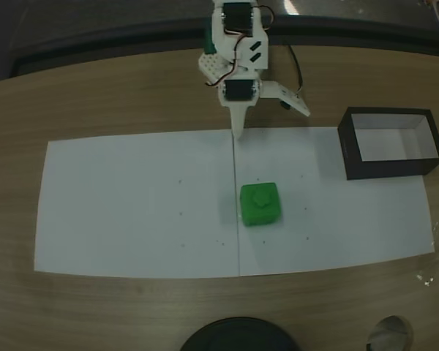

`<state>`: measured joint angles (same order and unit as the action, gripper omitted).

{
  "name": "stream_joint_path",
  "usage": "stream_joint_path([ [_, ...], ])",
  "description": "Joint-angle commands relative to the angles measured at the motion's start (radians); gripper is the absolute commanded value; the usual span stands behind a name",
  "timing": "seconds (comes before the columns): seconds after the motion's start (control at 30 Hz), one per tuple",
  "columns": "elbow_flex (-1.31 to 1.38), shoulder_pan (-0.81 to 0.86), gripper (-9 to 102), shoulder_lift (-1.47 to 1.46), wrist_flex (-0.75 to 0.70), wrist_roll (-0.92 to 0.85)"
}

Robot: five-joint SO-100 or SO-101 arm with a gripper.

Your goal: Grab a green square and put it in the box.

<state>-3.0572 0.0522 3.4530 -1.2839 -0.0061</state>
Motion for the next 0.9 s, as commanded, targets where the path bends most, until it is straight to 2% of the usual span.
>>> stream_joint_path([
  [0.0, 0.058, -0.005, 0, 0.023, -0.011, 0.002],
  [0.67, 0.058, -0.006, 0, 0.023, -0.011, -0.003],
  [0.73, 0.046, -0.015, 0, 0.025, 0.037, 0.002],
  [0.87, 0.014, 0.035, 0, 0.025, 0.225, -0.006],
])
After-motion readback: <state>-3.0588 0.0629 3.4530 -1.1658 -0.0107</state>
